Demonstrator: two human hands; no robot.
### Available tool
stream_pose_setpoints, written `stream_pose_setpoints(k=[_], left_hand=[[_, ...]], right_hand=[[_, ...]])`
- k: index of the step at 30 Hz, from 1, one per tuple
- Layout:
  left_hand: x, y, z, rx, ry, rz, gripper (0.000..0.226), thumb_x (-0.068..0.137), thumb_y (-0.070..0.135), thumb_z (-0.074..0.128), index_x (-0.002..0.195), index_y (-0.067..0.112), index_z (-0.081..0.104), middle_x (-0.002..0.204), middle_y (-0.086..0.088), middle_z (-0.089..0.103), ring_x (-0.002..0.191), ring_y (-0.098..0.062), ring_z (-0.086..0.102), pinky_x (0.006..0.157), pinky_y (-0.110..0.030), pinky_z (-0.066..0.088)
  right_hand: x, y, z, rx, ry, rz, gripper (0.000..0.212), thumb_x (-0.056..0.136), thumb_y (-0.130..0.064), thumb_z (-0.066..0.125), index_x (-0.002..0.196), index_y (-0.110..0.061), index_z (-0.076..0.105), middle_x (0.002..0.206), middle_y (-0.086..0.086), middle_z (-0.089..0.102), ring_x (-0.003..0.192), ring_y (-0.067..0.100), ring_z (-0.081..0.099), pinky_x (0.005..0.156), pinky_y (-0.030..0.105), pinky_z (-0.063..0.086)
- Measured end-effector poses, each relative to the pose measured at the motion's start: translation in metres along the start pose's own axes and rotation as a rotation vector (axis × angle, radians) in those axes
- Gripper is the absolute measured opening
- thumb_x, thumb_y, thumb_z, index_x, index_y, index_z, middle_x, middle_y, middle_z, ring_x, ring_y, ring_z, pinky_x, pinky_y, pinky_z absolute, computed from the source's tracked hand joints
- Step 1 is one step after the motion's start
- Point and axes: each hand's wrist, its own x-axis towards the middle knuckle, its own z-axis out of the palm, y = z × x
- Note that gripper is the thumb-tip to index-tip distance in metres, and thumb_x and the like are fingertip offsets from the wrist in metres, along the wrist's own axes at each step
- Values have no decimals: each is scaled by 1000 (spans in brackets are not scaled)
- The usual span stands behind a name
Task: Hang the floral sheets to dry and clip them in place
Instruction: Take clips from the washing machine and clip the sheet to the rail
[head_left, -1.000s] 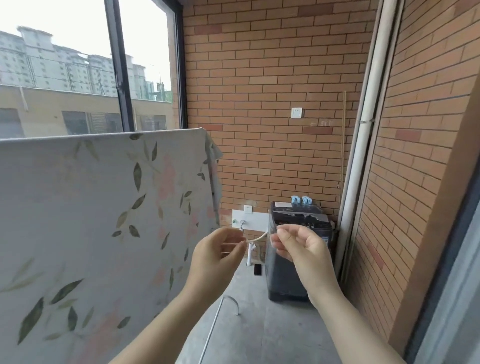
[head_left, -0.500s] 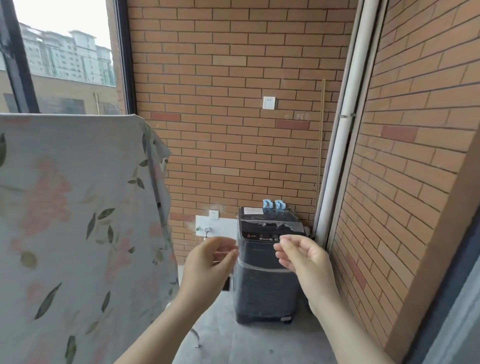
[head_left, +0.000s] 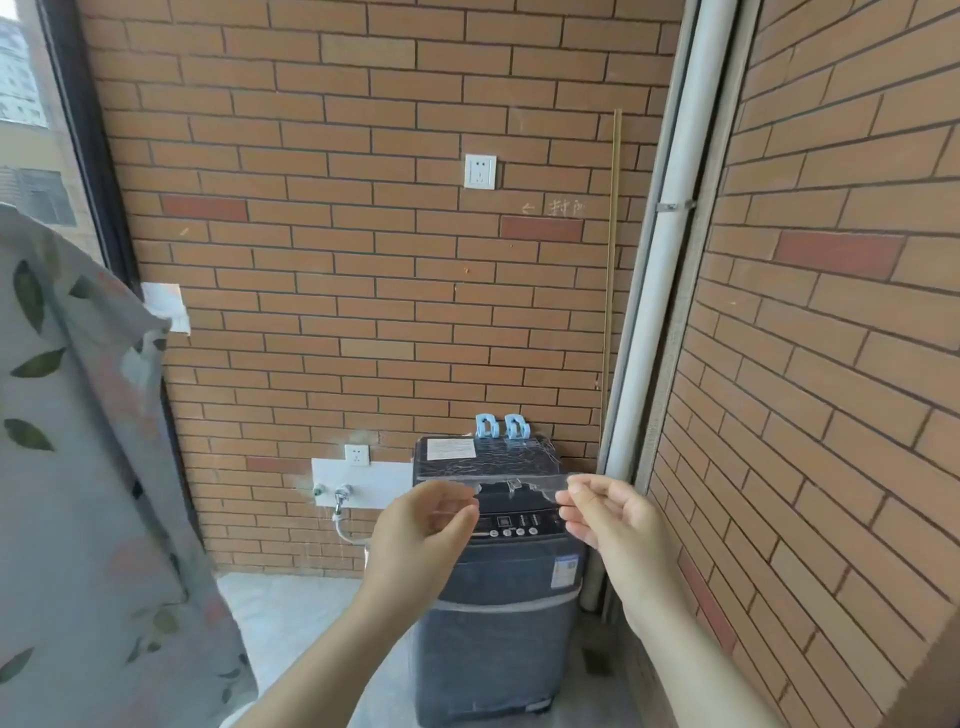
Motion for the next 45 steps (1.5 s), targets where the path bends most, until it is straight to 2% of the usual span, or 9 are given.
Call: stream_pose_setpoints(k=[10,14,19,23,25,28,34,41,45], left_hand=[[175,-38,86,40,29,-72,12,85,18,66,93,25,71,87,13,74,80,2,68,77,-24,57],[242,-71,110,72,8,-87,10,87,20,65,93,27,69,88,13,73,80,4,67,73,-17,55],[340,-113,133,46,-28,-106,11,87,24,66,97,27,69,90,14,73,84,1,68,76,-23,57],[409,-139,146,50,-43,-141,10,88,21,65,95,23,70,89,11,73,82,0,68,64,-11,51],[439,-152,155,54,-43,-169,8,88,19,64,93,22,69,86,9,73,80,-5,68,60,-10,50],[474,-171,171,68,-53,-212,8,88,19,64,92,24,69,86,10,72,81,-4,68,64,-12,52],[540,-213,206,123,-28,-307,8,87,19,66,92,23,70,84,8,73,80,-7,68,74,-31,59],[588,-259,232,222,53,-441,6,86,18,68,87,24,69,79,6,72,74,-13,69,66,-34,60],[614,-292,244,296,37,-500,5,85,20,67,87,25,68,81,10,71,78,-6,66,65,-26,55]], right_hand=[[204,57,-16,4,-19,49,9,92,-17,61,95,-13,69,84,0,76,82,13,71,70,19,56],[273,89,-3,-58,-53,68,10,92,-20,61,96,-16,69,85,-4,76,84,11,71,77,24,57],[368,121,21,-78,-13,102,9,92,-19,62,95,-16,69,86,-2,75,86,14,70,78,26,57],[431,142,38,-90,1,158,8,91,-20,63,94,-17,69,87,0,75,87,13,70,80,27,57],[458,158,42,-114,3,193,8,91,-19,63,96,-16,69,89,1,75,88,15,70,80,28,57],[496,183,43,-127,6,243,8,91,-17,62,96,-16,69,90,2,74,88,16,70,79,28,57],[579,238,43,-132,-25,328,8,91,-18,62,93,-17,70,90,3,74,89,18,69,82,31,57],[667,301,47,-214,-139,432,9,91,-20,62,86,-19,69,87,6,73,89,27,68,85,40,55],[695,335,54,-260,-166,506,9,90,-22,62,85,-21,69,85,1,72,88,22,68,85,41,54]])
